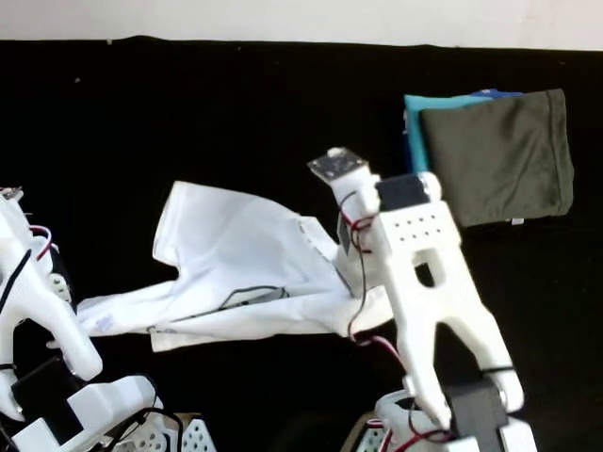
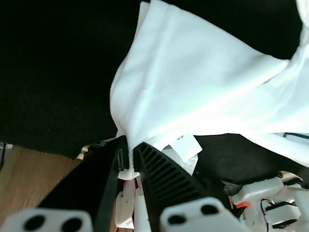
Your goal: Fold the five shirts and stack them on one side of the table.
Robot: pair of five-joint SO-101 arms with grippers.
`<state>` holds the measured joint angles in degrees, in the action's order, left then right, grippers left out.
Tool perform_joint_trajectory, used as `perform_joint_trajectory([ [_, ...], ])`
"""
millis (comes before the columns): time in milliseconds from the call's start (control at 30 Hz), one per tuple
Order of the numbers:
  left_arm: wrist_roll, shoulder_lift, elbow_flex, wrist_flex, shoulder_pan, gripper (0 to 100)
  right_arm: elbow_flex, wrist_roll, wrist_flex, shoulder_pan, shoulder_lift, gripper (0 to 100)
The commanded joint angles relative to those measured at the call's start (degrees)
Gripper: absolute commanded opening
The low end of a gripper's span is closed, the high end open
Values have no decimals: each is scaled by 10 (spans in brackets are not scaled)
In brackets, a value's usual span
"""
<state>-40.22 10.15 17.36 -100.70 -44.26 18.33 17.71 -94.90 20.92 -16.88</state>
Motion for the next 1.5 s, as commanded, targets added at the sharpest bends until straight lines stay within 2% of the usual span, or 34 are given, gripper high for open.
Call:
perform_joint_trajectory([
  [0, -8, 9, -2, -2, 4, 9, -28, 4, -7, -7, -33, 113],
  [67, -8, 8, -2, -2, 5, 9, -74, -21, -16, -7, -31, 210],
  [133, -8, 7, -2, -2, 5, 9, -134, -44, -16, -7, -30, 264],
  [300, -6, 8, 1, -2, 5, 9, -264, -98, 58, 24, 28, 255],
  [467, -5, 8, 1, -2, 4, 9, -362, -98, 131, 130, 222, 255],
  [633, -5, 9, 1, -2, -3, 9, -523, -98, 189, 193, 429, 255],
  [967, -7, 9, -3, -2, -33, 9, -846, -97, 210, 258, 757, 262],
  [1133, -7, 9, -3, -2, -32, 9, -984, -99, 206, 272, 870, 362],
  [1333, -7, 9, -3, -2, -31, 9, -1019, -98, 209, 288, 927, 359],
  [1400, -7, 9, -3, -2, -30, 9, -1019, -97, 205, 290, 938, 317],
  [1467, -5, 9, -3, -2, -29, 9, -1019, -96, 196, 290, 944, 217],
])
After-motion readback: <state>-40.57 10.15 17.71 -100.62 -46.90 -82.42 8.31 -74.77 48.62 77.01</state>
